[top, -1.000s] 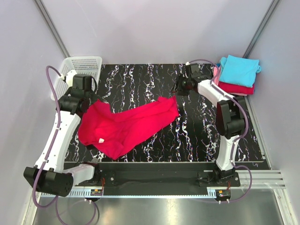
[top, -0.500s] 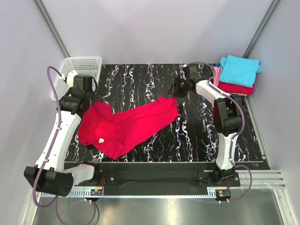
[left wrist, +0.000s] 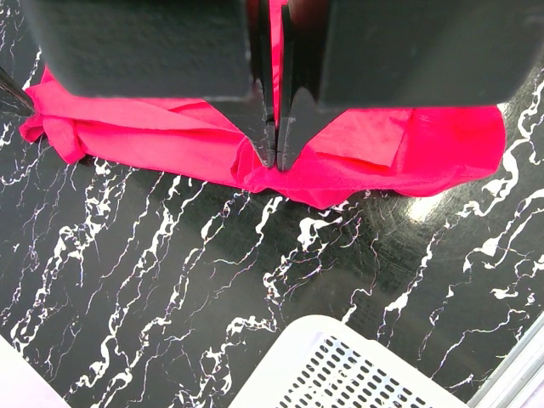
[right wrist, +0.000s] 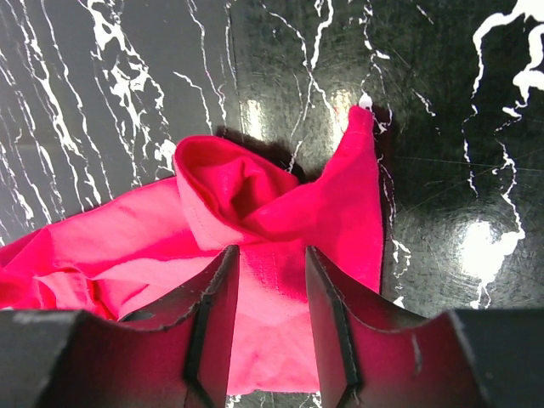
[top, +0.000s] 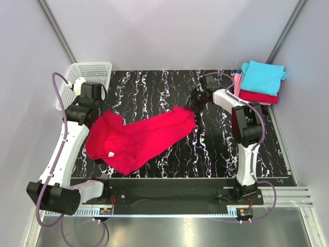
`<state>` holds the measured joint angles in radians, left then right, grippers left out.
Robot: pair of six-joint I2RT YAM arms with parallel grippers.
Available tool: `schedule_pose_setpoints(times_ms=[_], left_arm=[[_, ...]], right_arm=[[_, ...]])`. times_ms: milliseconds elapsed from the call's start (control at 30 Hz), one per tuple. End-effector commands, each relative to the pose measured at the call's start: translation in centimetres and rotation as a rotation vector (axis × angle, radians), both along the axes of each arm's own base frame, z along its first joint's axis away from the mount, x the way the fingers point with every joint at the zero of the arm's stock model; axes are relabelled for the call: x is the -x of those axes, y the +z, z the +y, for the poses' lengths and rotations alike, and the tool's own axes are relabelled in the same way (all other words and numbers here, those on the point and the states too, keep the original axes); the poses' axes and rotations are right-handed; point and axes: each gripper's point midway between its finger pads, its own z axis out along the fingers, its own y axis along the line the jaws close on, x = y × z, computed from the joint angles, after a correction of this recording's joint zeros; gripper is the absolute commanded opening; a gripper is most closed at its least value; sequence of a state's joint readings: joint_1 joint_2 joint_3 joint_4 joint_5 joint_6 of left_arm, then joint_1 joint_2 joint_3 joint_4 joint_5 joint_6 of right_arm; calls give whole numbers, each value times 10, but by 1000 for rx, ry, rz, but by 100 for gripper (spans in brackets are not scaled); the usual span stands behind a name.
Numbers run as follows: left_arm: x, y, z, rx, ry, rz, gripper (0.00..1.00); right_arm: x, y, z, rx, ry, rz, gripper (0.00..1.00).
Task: Fold and stack the t-shirts
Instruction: Flatten the tshirt out
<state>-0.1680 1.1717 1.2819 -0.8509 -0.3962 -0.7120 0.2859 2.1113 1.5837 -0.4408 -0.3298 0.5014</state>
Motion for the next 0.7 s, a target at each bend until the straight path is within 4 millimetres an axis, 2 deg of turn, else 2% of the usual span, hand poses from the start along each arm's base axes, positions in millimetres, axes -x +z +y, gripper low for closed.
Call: schedule_pose_setpoints(times_ms=[0, 267, 500, 667], left_arm=[[-10, 5, -1, 18, 4, -40, 0], [-11, 5, -2, 18, 2, -39, 0], [-10, 3, -1, 14, 4, -33, 0], [-11, 2, -1, 14, 4, -32, 0]], right_arm=[[-3, 2, -2, 15, 15, -20, 43], [-5, 2, -6, 47, 3, -31, 43], [-7, 0, -28, 164, -23, -50, 43], [-3, -1, -16, 109, 17, -26, 41]])
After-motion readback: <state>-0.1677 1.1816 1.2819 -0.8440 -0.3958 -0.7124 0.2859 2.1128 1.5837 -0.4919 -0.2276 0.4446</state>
